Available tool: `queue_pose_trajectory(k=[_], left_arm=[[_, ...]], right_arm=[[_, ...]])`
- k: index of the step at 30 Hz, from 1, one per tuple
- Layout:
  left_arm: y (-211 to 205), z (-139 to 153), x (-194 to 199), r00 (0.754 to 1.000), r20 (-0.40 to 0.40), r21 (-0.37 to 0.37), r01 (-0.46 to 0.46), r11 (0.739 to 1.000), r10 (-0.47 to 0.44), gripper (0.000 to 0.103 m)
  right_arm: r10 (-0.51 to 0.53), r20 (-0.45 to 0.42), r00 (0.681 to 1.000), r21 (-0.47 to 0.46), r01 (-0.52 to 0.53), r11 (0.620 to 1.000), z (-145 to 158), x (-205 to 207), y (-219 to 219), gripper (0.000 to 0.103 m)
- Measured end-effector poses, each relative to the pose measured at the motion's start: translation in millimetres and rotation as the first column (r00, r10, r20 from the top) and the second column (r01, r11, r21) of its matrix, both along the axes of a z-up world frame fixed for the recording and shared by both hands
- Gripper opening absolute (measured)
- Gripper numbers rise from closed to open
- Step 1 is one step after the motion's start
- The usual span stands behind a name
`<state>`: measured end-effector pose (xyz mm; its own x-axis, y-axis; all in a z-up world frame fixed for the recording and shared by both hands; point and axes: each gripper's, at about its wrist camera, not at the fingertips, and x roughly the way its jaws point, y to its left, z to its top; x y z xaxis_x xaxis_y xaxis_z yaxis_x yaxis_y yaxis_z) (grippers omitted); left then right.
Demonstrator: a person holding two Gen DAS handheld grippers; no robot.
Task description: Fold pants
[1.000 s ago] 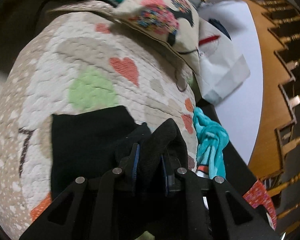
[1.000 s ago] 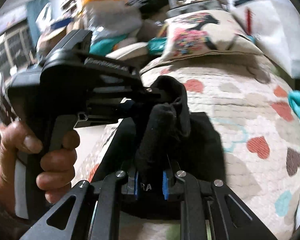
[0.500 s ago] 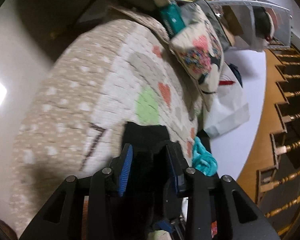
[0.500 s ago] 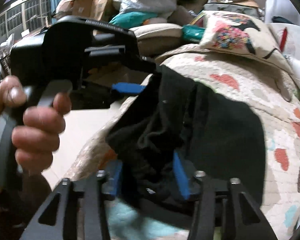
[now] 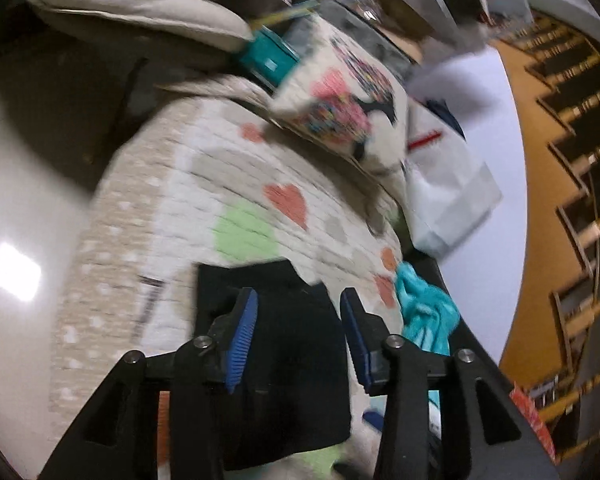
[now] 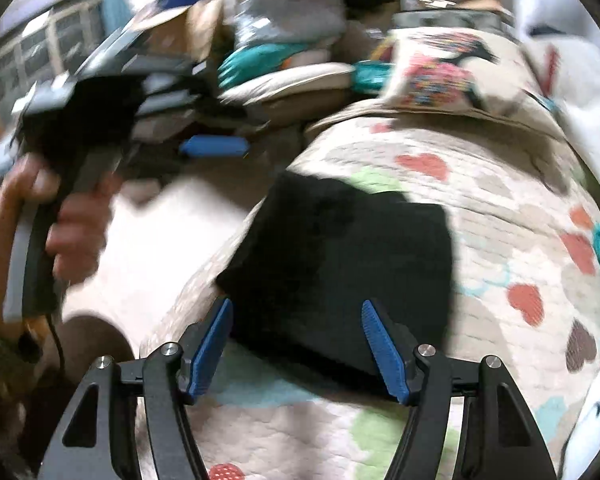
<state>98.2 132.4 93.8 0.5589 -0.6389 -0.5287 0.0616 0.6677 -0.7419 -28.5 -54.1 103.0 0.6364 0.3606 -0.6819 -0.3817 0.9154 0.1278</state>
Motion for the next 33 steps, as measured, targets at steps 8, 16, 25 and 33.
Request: queue_pose_trajectory(k=[8,16,25,33], left_arm=[[-9,-70,23,0.982,-0.165,0.184,-0.064,0.981,0.095,0.044],[4,-88,16,0.978,-0.173,0.119,-0.097,0.988,0.117,0.069],[30,-72,-21,0.965,-0.156,0.081,-0.199,0.977,0.210,0.068],[24,-73,-40,0.966,-0.170,0.000,-0.198,0.980,0.195,0.068]], right_arm=[[-0.154,-0.142,0.978,0.148,0.175,0.973,-31,35,-55,0.072],[-0.195,-0.350,0.916,0.311,0.310,0.898,-76,52,-91,0.079],[-0.264,-0.299,0.917,0.298,0.352,0.887,-63,46,-105,0.080],[-0.294,-0.337,0.895,0.367,0.412,0.834,-65,42,-128,0.080]])
